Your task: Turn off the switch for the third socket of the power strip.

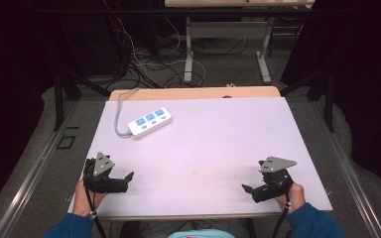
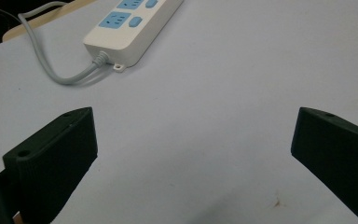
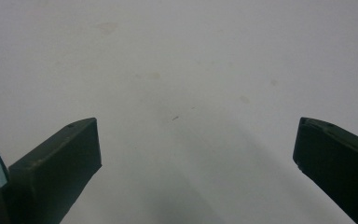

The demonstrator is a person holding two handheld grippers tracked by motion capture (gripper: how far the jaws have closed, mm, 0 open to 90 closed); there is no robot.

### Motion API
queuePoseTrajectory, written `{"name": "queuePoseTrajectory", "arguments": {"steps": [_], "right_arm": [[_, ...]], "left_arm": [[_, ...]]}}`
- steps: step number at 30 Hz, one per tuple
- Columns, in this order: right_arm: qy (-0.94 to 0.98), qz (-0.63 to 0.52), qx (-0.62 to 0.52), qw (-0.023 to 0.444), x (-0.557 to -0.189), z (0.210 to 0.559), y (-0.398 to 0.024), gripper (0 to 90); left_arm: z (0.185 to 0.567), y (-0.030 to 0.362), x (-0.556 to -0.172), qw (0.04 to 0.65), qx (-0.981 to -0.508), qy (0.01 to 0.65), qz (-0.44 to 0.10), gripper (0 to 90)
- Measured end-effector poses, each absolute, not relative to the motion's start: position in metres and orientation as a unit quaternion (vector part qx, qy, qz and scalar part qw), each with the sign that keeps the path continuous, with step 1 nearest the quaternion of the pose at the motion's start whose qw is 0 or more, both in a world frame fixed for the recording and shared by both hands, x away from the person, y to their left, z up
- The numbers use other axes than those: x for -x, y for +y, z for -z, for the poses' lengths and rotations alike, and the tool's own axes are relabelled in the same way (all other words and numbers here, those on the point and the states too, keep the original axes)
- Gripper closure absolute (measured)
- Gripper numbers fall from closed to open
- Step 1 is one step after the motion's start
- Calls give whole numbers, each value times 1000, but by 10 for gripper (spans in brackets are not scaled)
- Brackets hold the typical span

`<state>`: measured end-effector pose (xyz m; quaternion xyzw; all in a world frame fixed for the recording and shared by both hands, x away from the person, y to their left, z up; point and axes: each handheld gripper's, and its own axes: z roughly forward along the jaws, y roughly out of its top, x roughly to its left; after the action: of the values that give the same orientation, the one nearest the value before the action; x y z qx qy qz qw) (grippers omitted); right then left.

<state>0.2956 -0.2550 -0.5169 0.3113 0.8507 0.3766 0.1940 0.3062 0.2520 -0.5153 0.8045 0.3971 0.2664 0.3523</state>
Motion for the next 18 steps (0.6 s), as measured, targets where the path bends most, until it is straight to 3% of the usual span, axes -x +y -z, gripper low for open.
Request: {"name": "queuePoseTrajectory", "arguments": {"steps": [18], "right_arm": [[850,-374,-314,194,-296,517,-254,6]], "left_arm": [[514,244,-327,352,-799,401,-277,4]]}}
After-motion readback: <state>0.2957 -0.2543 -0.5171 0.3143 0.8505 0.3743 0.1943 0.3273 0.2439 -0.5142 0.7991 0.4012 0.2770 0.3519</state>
